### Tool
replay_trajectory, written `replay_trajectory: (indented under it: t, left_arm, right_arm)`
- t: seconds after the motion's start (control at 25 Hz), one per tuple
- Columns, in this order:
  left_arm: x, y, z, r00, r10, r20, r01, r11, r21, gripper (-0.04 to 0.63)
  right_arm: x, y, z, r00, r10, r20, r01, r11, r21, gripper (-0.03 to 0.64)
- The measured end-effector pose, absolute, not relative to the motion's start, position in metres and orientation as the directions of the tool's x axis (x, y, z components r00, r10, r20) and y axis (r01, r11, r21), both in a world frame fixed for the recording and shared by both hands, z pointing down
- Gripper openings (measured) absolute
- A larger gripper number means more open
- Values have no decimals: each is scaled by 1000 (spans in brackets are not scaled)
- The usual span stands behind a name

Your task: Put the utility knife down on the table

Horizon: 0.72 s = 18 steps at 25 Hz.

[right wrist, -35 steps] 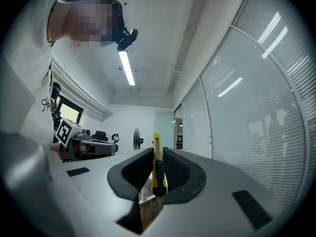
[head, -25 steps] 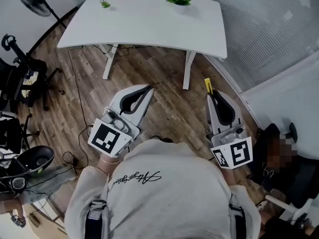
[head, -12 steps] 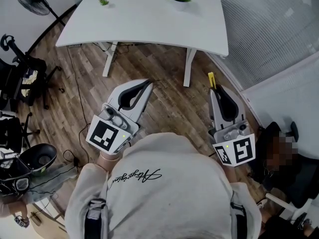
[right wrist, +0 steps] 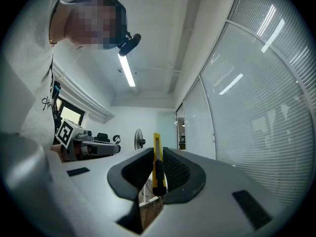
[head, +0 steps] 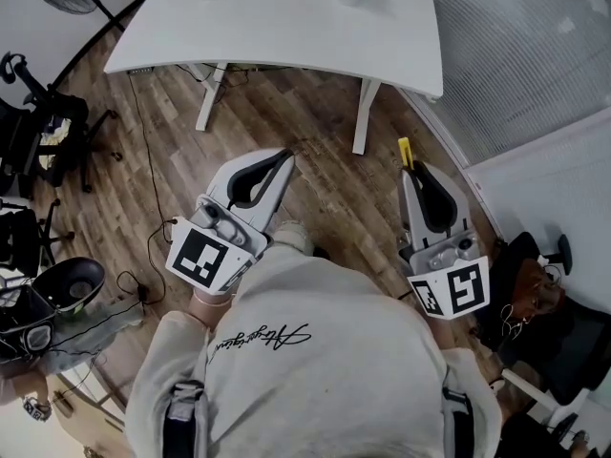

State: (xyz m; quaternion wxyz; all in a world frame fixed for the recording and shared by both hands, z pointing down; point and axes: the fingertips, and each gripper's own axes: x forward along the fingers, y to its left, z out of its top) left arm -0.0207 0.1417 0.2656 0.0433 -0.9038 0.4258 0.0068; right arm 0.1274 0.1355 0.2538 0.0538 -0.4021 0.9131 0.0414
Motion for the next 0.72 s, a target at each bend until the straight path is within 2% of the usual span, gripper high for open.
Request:
replay_trajectory:
  t: [0.24,0.72]
  left_arm:
    - [-27,136,277,627,-779,-17,-779,-625,-60,-1]
    - [-27,63,280,650,-758,-48,-759,-646,-76,-2]
  right_arm:
    - [122,124,260,-684,-719,-124,-726,687,22,60]
    - [115,54,264,-681,-721,-127,-731,680,57,60]
